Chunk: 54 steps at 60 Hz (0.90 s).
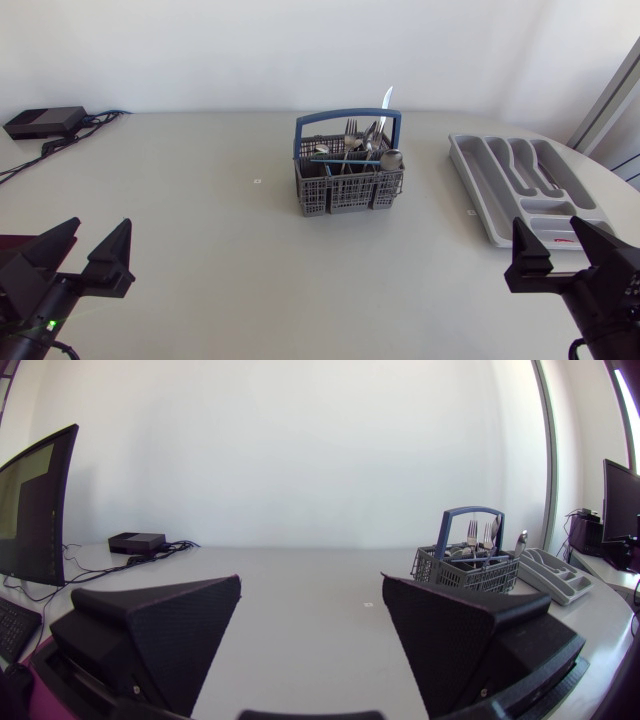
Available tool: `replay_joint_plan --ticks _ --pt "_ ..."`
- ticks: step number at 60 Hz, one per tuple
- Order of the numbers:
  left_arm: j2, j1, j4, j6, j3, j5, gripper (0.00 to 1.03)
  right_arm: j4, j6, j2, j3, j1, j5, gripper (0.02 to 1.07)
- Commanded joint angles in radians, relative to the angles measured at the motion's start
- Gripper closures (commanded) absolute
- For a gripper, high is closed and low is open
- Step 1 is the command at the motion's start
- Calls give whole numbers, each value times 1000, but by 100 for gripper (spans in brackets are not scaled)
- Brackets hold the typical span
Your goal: Sort the cutlery from the basket into the organizer compartments.
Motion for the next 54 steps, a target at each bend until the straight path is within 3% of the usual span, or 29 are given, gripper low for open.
replay_joint_plan --ticks 1,28,35,54 --pt "-7 -2 -3 -22 -15 -8 5 1 24 5 -20 11 -1 6" --pt "-8 -1 13 -17 32 -8 6 -20 21 -6 24 36 16 6" --pt "24 -2 16 -17 74 -8 6 -3 24 77 81 59 45 6" --pt "460 -56 91 -48 288 -8 8 120 49 418 210 97 98 6"
